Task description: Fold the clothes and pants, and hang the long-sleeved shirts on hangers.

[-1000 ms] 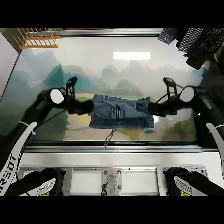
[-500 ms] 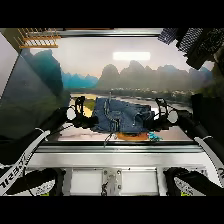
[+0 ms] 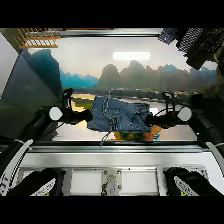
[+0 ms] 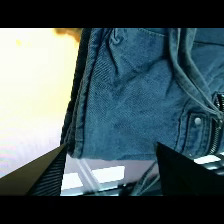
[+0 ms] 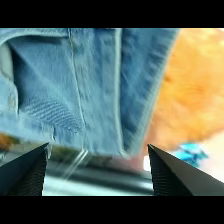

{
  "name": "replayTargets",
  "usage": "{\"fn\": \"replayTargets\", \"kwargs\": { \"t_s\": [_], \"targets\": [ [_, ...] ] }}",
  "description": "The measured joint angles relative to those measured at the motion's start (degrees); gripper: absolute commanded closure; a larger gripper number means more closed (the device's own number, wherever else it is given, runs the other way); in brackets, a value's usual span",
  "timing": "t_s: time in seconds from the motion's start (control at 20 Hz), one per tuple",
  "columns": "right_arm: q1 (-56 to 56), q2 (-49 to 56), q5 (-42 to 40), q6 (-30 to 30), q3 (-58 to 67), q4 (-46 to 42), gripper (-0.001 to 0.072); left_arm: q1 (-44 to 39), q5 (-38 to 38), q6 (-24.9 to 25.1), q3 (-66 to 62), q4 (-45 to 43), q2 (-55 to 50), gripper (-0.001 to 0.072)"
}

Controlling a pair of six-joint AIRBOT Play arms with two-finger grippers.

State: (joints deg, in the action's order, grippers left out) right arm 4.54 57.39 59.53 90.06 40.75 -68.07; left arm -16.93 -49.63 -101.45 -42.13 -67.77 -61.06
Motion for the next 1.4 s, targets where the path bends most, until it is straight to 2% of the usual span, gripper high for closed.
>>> {"fn": "replayTargets", "kwargs": {
  "t_s": [0.05, 0.1, 0.15, 0.2, 0.4, 0.65, 0.9, 0.95, 1.0, 1.05, 1.1, 1.3, 1.4],
  "targets": [
    [-2.7, -1.2, 2.2, -1.3, 0.4, 0.2, 0.0061, 0.5, -1.2, 0.0, 0.0, 0.2, 2.0, 0.0243],
    [-5.5, -1.8, 4.0, -2.7, 0.6, 0.5, 0.0058, 0.7, -2.1, 0.0, 0.0, 0.2, 3.7, 0.047],
    [-8.2, -1.9, 5.2, -4.1, 0.7, 1.0, 0.0043, 0.7, -2.5, 0.0, 0.0, 0.1, 5.2, 0.0659],
    [-10.6, -1.5, 5.9, -5.7, 0.7, 1.8, -0.0008, 0.3, -2.5, 0.0, 0.0, 0.2, 6.5, 0.0674],
    [-18.7, 6.1, 6.1, -15.5, -0.1, 9.8, -0.0008, -2.9, -0.8, 0.1, 0.0, 0.3, 9.1, 0.0674],
    [-20.4, 19.7, 4.5, -30.4, -0.4, 25.7, -0.0006, -7.1, 0.8, 0.0, 0.0, 0.3, 9.8, 0.0674],
    [-16.0, 27.9, 3.0, -36.9, -0.5, 39.1, 0.0007, -8.1, 1.3, 0.0, 0.0, 0.3, 9.9, 0.0674],
    [-14.6, 28.5, 2.2, -37.4, -0.5, 41.0, 0.0125, -8.1, 1.3, 0.0, 0.0, 0.3, 9.9, 0.0674],
    [-13.0, 29.0, 0.9, -37.9, -0.5, 42.5, 0.0414, -8.2, 1.4, 0.0, 0.0, 0.3, 9.9, 0.0674],
    [-11.6, 29.5, -0.8, -38.5, -0.5, 43.3, 0.0616, -8.2, 1.4, 0.0, 0.0, 0.3, 9.9, 0.0674],
    [-10.4, 29.8, -1.1, -39.2, -0.5, 45.5, 0.0676, -8.2, 1.4, 0.0, 0.0, 0.3, 9.9, 0.0674],
    [-8.8, 28.1, -1.2, -40.5, 1.6, 48.8, 0.0677, -8.2, 1.4, 0.0, 0.0, 0.3, 9.9, 0.0674],
    [-11.3, 25.0, -0.5, -35.9, 5.2, 43.6, 0.0677, -8.2, 1.4, 0.0, 0.0, 0.3, 9.9, 0.0674]
  ]
}}
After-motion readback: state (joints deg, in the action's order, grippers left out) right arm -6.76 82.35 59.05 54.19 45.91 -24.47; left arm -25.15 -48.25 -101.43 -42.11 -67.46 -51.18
